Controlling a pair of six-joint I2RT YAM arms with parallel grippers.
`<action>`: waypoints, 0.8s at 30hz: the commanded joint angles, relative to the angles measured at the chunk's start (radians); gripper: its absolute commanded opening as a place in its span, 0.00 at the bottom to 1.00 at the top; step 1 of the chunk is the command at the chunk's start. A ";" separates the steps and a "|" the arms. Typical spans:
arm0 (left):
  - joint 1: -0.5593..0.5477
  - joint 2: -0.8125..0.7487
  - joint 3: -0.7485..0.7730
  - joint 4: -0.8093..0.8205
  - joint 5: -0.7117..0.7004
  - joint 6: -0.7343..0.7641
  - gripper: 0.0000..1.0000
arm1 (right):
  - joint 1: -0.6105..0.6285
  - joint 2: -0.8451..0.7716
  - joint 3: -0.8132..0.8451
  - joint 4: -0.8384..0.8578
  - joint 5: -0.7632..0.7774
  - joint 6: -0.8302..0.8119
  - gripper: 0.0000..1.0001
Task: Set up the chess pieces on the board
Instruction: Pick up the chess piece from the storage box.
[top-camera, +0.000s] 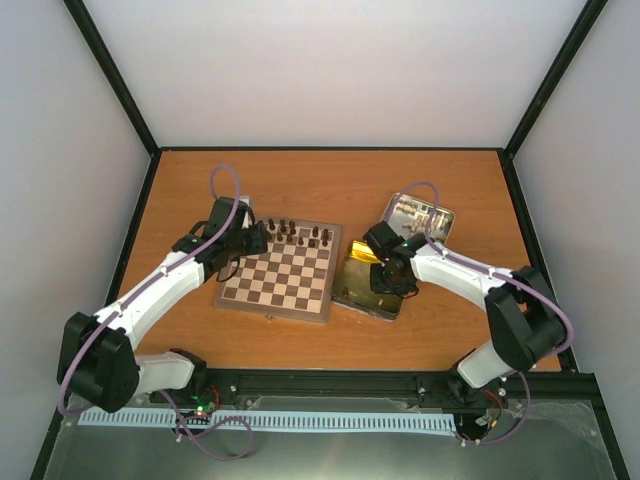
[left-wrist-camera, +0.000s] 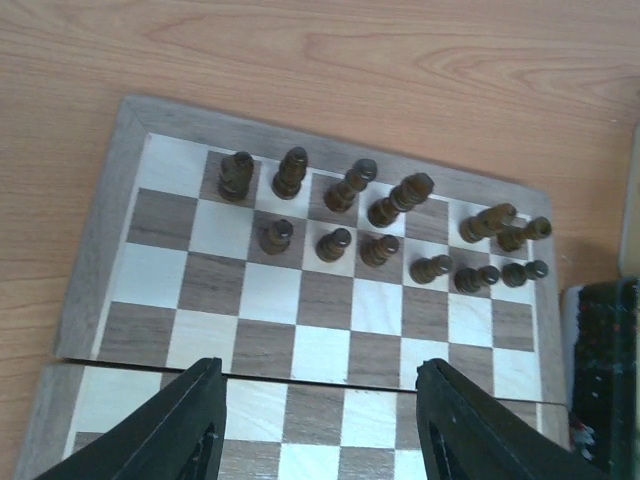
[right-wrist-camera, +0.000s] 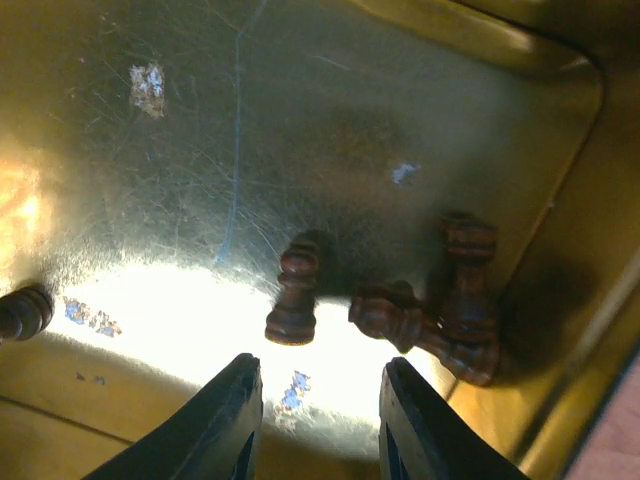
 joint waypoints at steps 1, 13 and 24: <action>0.008 -0.048 -0.026 0.101 0.085 0.009 0.53 | -0.007 0.071 0.061 0.025 -0.005 -0.041 0.34; 0.008 -0.011 -0.016 0.126 0.129 0.009 0.53 | -0.026 0.211 0.107 0.037 0.020 -0.022 0.29; 0.007 -0.047 -0.063 0.146 0.174 -0.014 0.53 | -0.065 0.228 0.058 0.115 -0.081 -0.013 0.09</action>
